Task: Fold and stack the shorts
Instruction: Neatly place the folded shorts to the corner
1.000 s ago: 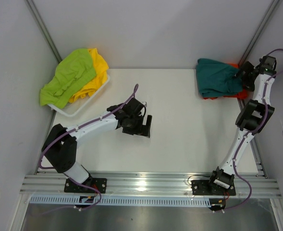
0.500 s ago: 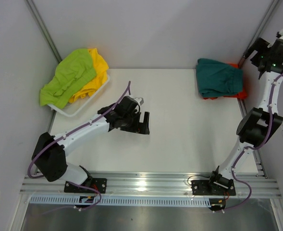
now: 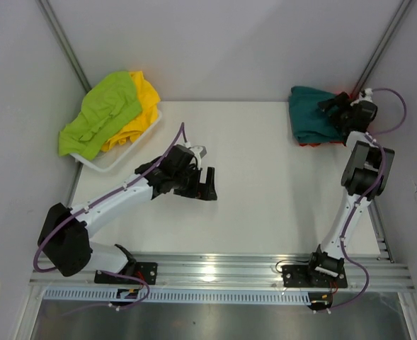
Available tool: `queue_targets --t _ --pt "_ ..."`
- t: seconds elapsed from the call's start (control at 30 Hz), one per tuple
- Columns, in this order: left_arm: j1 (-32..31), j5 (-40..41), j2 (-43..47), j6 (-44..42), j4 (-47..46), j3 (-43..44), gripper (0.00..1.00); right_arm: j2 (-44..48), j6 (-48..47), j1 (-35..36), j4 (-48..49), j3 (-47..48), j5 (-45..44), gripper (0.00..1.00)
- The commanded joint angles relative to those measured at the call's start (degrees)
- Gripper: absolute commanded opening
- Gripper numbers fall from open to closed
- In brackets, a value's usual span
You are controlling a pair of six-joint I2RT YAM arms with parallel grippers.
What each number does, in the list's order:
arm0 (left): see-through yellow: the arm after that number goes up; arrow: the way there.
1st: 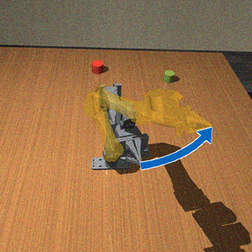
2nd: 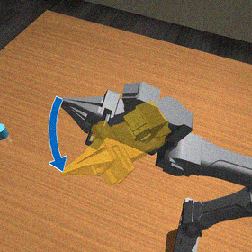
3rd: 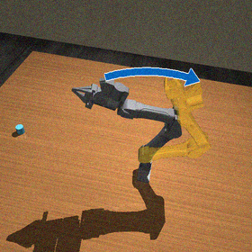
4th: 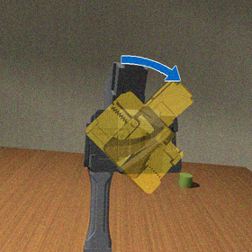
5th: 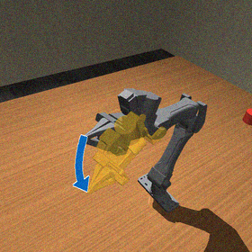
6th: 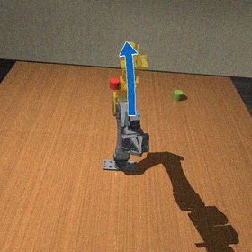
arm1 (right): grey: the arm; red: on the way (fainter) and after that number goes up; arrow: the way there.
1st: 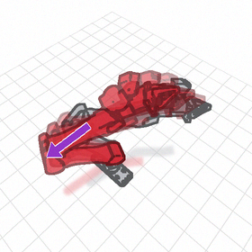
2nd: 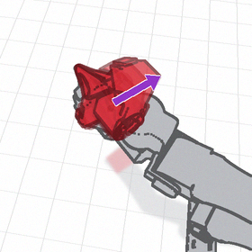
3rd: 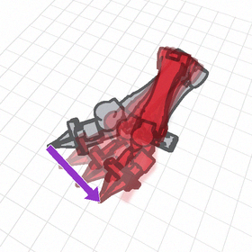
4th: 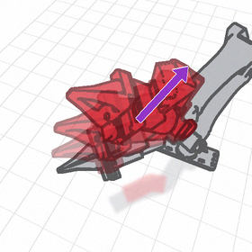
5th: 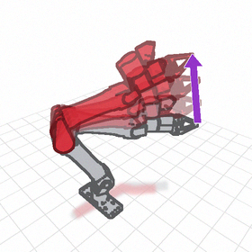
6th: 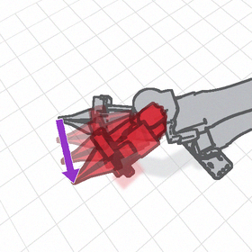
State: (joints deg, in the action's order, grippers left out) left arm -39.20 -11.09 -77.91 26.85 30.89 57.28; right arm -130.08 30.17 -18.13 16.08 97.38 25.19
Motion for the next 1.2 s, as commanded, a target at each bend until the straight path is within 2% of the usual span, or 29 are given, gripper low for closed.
queue_targets --t 0.0,0.1,0.2,0.43,0.67,0.97,1.17 --pt "0.26 -2.35 2.23 -1.10 -2.33 -0.67 0.99 -7.96 30.64 -6.91 25.90 -3.68 8.03 1.00" --pt "0.26 -2.44 2.93 -1.10 -2.59 -1.29 0.99 -10.45 35.30 -8.24 28.58 -6.24 6.02 1.00" --pt "0.26 -1.74 3.47 -1.01 -2.51 -1.55 0.99 -9.93 30.58 -7.80 23.05 -6.51 4.87 0.99" --pt "0.26 -2.00 3.47 -0.92 -2.51 -1.47 0.99 -9.32 33.02 -7.27 23.56 -2.82 6.98 1.00" --pt "0.26 -1.39 5.04 -0.48 -1.89 -1.11 0.99 -4.21 35.38 -5.78 29.88 -2.29 5.93 1.00" --pt "0.26 -0.07 6.45 -0.13 -1.10 -1.46 0.99 -9.22 40.76 -3.94 30.77 7.55 4.61 0.99" --pt "0.26 -0.07 5.22 -0.13 -1.01 -0.85 0.99 -18.71 42.07 -2.09 25.50 17.39 0.13 0.99"
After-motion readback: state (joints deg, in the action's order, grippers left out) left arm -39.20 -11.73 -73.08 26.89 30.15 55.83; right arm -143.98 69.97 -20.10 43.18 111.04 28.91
